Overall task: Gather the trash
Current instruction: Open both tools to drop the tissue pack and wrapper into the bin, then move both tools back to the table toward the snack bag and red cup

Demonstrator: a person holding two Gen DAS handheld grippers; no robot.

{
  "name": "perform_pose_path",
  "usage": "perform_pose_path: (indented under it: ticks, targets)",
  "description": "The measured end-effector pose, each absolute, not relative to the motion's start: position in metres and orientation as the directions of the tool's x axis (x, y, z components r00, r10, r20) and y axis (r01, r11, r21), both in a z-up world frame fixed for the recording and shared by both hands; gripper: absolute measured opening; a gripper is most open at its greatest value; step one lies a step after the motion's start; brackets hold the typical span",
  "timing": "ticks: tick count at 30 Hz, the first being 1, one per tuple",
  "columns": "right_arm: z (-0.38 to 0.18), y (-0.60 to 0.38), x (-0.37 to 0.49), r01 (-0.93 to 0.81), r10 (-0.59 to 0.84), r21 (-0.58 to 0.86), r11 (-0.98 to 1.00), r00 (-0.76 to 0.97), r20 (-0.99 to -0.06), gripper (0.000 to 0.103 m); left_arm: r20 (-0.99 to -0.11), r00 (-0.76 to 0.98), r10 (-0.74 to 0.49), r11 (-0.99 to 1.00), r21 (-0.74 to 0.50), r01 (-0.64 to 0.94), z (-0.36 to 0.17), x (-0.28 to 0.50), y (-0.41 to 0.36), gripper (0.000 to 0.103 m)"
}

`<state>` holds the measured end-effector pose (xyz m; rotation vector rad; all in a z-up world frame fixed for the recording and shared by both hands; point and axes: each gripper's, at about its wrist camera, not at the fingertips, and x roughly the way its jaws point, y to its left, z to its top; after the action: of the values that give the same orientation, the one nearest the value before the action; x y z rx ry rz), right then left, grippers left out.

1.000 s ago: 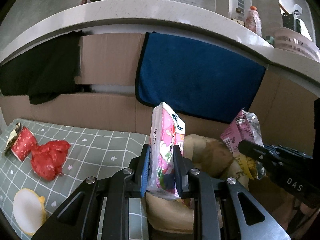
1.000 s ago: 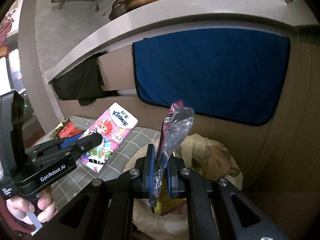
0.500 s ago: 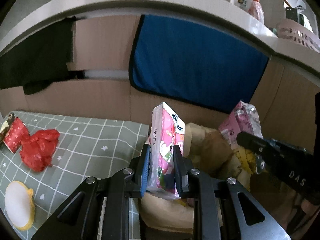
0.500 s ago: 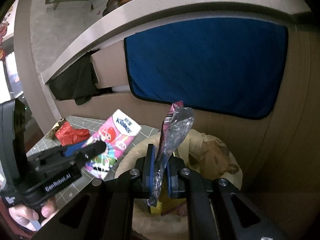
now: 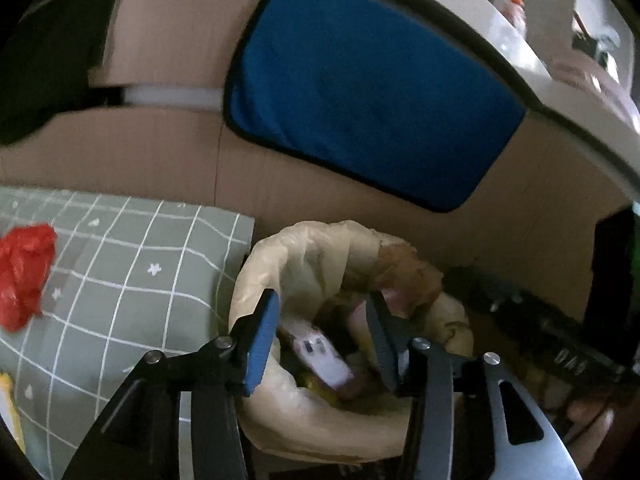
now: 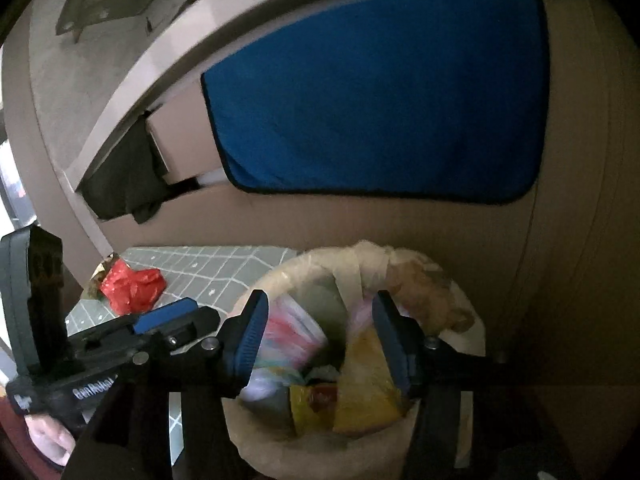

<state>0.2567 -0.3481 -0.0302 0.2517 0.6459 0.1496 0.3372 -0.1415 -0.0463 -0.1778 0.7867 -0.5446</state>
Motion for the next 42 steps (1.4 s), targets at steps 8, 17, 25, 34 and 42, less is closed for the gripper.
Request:
perform_pose_path:
  ticks: [8, 17, 25, 34, 42]
  targets:
    - [-0.03, -0.336, 0.25, -0.051, 0.175, 0.221, 0.974, 0.788, -0.59, 0.052, -0.587, 0.692, -0.42, 0.907, -0.24, 0.347, -0.016, 0.316, -0.093, 0.047]
    - [-0.01, -0.268, 0.244, -0.111, 0.125, 0.059, 0.992, 0.824, -0.552, 0.052, -0.527, 0.816, -0.239, 0.971, -0.11, 0.213, 0.011, 0.283, 0.014, 0.047]
    - [-0.016, -0.196, 0.256, -0.271, 0.272, 0.092, 0.958, 0.764, -0.586, 0.052, -0.479, 0.877, 0.031, 0.967, -0.209, -0.149, 0.033, 0.26, 0.165, 0.047]
    - [-0.017, -0.116, 0.294, -0.419, 0.418, 0.147, 0.896, 0.683, -0.6, 0.052, -0.508, 0.809, 0.296, 0.922, -0.07, -0.381, 0.045, 0.233, 0.254, 0.047]
    - [-0.005, -0.006, 0.339, -0.606, 0.538, 0.137, 0.784, 0.554, -0.635, 0.051, -0.564, 0.809, 0.165, 0.957, -0.106, -0.27, 0.02, 0.243, 0.28, 0.047]
